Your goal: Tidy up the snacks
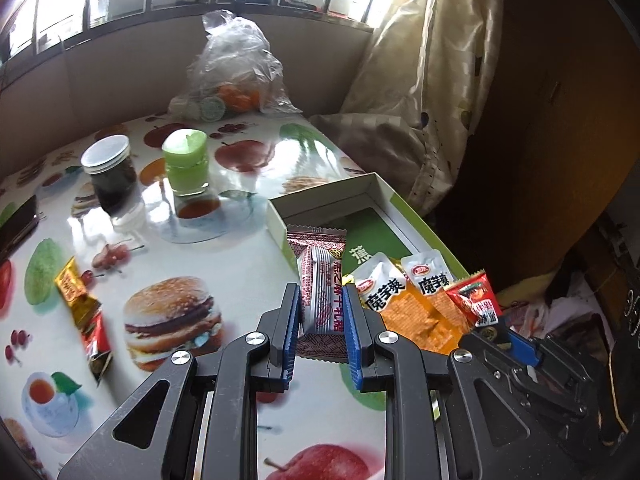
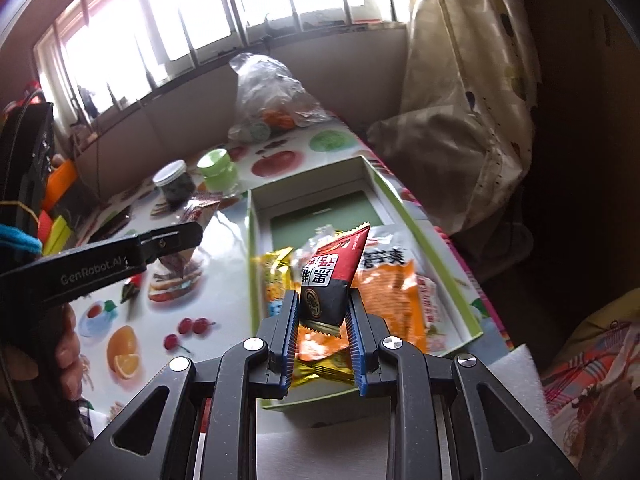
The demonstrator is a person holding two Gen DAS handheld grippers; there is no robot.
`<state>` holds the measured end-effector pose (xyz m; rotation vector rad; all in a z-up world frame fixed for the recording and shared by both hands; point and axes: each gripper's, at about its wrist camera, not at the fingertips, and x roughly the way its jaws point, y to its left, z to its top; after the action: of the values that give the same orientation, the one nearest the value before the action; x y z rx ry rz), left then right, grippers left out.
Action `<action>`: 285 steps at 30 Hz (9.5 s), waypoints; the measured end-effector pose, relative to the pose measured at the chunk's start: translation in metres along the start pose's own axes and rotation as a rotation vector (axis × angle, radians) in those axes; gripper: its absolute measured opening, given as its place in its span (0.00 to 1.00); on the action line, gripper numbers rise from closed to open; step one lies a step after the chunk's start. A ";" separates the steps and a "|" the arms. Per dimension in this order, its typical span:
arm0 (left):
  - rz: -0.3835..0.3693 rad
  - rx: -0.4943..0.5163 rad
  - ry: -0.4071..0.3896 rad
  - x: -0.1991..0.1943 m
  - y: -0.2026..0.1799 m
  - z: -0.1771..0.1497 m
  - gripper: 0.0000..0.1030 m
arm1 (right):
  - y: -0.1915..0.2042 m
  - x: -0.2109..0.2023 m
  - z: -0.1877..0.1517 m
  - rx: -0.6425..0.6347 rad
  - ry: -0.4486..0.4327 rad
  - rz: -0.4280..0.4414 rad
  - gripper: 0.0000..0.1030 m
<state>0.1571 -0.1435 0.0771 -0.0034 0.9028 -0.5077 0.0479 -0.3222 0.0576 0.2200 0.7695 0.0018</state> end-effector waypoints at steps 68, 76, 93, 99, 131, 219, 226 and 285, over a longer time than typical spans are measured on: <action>-0.017 0.018 0.045 0.011 -0.017 -0.007 0.39 | -0.003 -0.008 -0.005 -0.002 -0.025 -0.091 0.52; 0.004 -0.002 0.022 -0.007 -0.005 -0.012 0.39 | 0.015 -0.014 -0.004 -0.031 -0.039 -0.071 0.52; 0.088 -0.105 -0.022 -0.047 0.059 -0.030 0.39 | 0.067 -0.002 -0.001 -0.094 -0.029 0.014 0.52; 0.125 -0.161 -0.031 -0.056 0.089 -0.038 0.39 | 0.086 0.009 0.001 -0.118 -0.016 0.051 0.52; 0.248 -0.382 -0.039 -0.070 0.230 -0.063 0.39 | 0.215 0.106 0.013 -0.282 0.124 0.282 0.52; 0.302 -0.347 0.027 0.020 0.216 -0.011 0.23 | 0.168 0.124 0.004 -0.200 0.140 0.144 0.23; 0.281 -0.340 -0.011 -0.005 0.207 -0.012 0.23 | 0.166 0.107 0.007 -0.203 0.107 0.138 0.23; 0.408 -0.284 0.022 0.021 0.220 -0.006 0.23 | 0.149 0.097 0.009 -0.188 0.077 0.113 0.23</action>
<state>0.2559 0.0430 0.0114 -0.0705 0.9613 0.0016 0.1356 -0.1706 0.0266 0.0845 0.8277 0.1901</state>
